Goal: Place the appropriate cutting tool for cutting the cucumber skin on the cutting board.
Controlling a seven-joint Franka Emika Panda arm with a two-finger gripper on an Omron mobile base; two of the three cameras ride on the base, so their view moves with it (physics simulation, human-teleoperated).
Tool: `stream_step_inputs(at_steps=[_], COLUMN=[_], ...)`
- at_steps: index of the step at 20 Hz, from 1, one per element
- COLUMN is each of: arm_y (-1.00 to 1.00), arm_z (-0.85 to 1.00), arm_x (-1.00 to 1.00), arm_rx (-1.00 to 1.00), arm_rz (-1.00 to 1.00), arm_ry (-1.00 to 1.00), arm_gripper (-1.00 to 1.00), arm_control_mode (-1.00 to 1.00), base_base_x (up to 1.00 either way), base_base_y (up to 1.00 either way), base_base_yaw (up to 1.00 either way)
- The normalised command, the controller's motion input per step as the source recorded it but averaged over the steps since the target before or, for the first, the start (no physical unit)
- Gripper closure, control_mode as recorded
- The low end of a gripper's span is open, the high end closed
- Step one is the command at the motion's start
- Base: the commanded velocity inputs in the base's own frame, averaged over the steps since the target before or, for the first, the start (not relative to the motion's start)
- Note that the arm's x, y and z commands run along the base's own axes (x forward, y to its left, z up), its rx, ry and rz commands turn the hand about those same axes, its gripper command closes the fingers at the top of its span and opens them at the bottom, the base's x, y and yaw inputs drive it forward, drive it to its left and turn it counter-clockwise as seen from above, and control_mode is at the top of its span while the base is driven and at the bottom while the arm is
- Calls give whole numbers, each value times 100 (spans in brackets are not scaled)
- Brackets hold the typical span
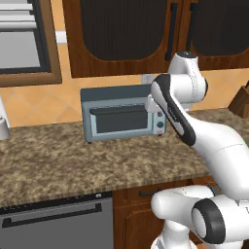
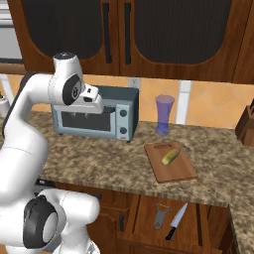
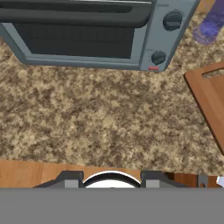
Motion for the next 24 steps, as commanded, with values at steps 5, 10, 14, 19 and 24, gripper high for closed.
stream_step_inputs(at_steps=[5, 10, 14, 19, 24], arm_y=[-24, -100, -100, -100, -100], arm_z=[-34, -45, -29, -6, -19], arm_x=[-40, -75, -54, -9, -35], arm_rx=[1, 4, 7, 9, 5], arm_rz=[0, 0, -1, -8, -11], arm_ry=[1, 0, 3, 2, 19], arm_gripper=[-100, -100, -100, -100, -100], arm_control_mode=[-100, -100, -100, -100, -100], base_base_x=[0, 0, 0, 0, 0], base_base_y=[0, 0, 0, 0, 0], base_base_yaw=[0, 0, 0, 0, 0])
